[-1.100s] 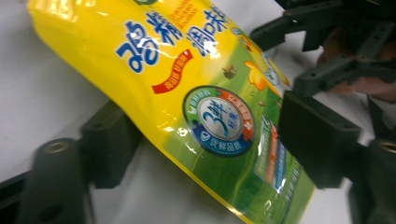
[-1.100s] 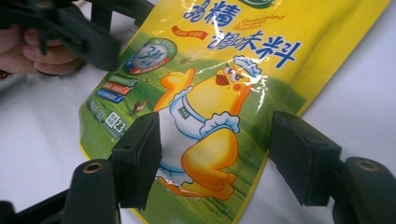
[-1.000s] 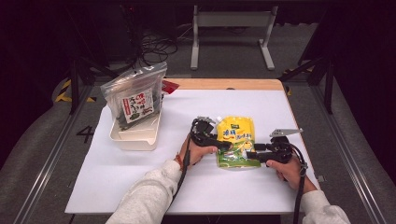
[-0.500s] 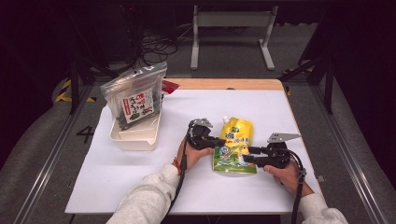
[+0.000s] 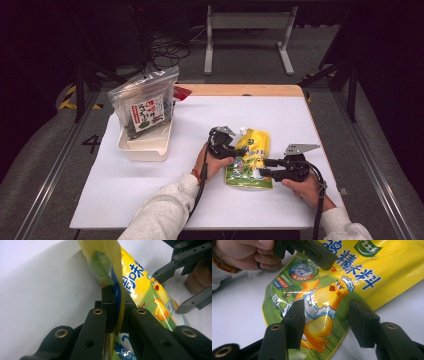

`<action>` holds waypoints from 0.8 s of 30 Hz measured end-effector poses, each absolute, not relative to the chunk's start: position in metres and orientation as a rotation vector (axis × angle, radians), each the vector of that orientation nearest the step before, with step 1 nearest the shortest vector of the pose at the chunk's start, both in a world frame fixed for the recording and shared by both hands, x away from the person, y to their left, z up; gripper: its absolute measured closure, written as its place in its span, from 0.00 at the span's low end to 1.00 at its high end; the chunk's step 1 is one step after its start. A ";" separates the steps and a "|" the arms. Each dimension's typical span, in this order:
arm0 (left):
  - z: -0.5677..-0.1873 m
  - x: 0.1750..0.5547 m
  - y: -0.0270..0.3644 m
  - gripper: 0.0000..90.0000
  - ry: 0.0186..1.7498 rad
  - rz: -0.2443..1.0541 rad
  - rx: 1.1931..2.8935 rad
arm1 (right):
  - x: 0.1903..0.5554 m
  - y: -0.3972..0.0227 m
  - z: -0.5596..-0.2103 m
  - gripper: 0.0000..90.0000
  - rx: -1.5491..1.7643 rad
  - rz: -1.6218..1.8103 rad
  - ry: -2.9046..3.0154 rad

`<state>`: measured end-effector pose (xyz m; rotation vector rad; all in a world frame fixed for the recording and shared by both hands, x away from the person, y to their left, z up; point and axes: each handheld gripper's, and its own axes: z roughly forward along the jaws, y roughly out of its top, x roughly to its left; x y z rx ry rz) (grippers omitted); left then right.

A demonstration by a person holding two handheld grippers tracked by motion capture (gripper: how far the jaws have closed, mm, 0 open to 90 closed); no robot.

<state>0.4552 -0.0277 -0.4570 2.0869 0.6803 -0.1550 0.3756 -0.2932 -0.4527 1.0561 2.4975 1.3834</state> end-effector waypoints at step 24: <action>-0.383 0.401 0.003 0.98 0.377 0.007 1.883 | 0.327 -0.319 -0.431 0.31 1.000 1.296 2.388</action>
